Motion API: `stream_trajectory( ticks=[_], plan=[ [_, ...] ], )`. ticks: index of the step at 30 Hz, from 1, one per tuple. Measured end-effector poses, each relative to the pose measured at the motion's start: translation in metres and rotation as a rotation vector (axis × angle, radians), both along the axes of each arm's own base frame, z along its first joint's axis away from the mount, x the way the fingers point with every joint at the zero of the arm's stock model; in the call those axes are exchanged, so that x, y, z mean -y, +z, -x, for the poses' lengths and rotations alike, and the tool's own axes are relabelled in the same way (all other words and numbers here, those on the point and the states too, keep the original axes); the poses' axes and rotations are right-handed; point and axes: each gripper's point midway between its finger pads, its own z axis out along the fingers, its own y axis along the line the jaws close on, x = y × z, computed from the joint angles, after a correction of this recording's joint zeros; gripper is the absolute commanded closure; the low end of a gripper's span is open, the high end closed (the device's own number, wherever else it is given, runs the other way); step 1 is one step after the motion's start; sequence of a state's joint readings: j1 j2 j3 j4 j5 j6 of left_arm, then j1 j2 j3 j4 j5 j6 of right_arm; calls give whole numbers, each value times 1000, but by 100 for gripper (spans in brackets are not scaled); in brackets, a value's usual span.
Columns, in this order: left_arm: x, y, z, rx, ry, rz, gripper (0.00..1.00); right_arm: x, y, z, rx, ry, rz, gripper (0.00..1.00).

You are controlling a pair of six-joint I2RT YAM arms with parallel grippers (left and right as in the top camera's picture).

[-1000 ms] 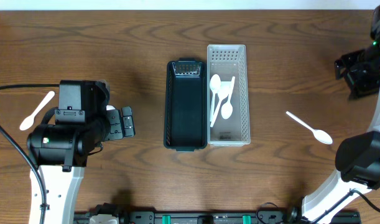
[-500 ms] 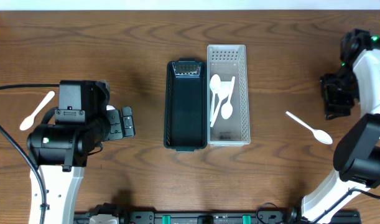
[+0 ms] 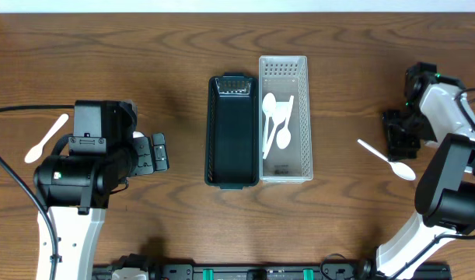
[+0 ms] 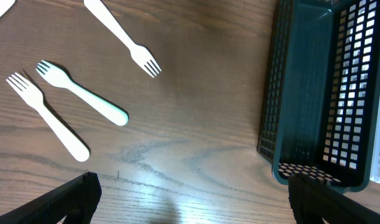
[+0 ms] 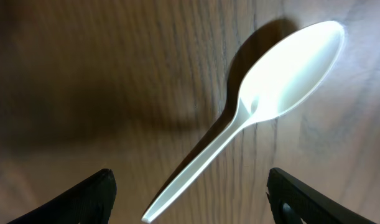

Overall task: Pack container
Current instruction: 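Move the right gripper to the remaining white spoon and grasp it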

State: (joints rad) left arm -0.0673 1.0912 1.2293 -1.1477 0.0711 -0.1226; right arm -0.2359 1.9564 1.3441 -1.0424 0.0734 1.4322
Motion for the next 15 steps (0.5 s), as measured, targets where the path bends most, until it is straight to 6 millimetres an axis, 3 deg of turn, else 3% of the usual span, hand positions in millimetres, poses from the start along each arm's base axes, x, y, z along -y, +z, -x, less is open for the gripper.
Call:
stream_trajectory(
  ticks=[6,9,13,15],
  plan=[
    [0,0,0,0,0,0,2,-4,-23,7,13,-1,-12,20],
    [0,0,0,0,0,0,2,-3,-25,0,52,11,-7,21],
    [0,0,0,0,0,0,2,-1,-27,-9,98,51,0,29],
    [0,0,0,0,0,0,2,-1,-28,-11,108,67,2,38]
  ],
)
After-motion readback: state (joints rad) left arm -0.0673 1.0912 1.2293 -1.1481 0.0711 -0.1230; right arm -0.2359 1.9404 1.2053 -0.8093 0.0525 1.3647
